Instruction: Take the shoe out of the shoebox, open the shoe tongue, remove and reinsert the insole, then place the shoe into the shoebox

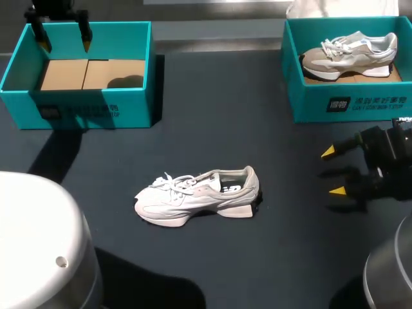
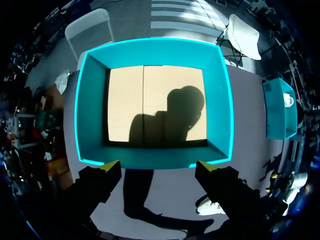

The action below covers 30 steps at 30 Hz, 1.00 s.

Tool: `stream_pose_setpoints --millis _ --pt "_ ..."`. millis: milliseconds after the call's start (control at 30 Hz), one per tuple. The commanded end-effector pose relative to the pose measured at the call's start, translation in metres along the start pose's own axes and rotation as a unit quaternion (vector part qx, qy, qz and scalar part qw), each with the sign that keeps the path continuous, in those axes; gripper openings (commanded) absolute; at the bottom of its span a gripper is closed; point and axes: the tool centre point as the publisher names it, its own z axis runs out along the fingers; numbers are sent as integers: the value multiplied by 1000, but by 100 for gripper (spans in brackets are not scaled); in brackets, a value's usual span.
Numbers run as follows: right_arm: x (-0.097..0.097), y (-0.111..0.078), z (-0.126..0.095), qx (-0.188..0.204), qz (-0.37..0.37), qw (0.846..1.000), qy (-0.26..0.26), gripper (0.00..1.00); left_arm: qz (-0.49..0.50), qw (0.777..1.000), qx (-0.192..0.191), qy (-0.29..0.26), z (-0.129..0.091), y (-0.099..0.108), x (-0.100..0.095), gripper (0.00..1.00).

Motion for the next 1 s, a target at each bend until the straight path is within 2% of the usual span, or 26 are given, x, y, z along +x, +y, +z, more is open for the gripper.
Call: stream_pose_setpoints --millis 33,367,1000 --pt "1 -17 11 -24 -6 1000 -3 100 0 1000 0 0 0 0 0 100" --pt "3 -47 28 -41 -1 999 -9 100 0 1000 0 0 0 0 0 100" --pt "3 -47 28 -41 -1 999 -9 100 0 1000 0 0 0 0 0 100"
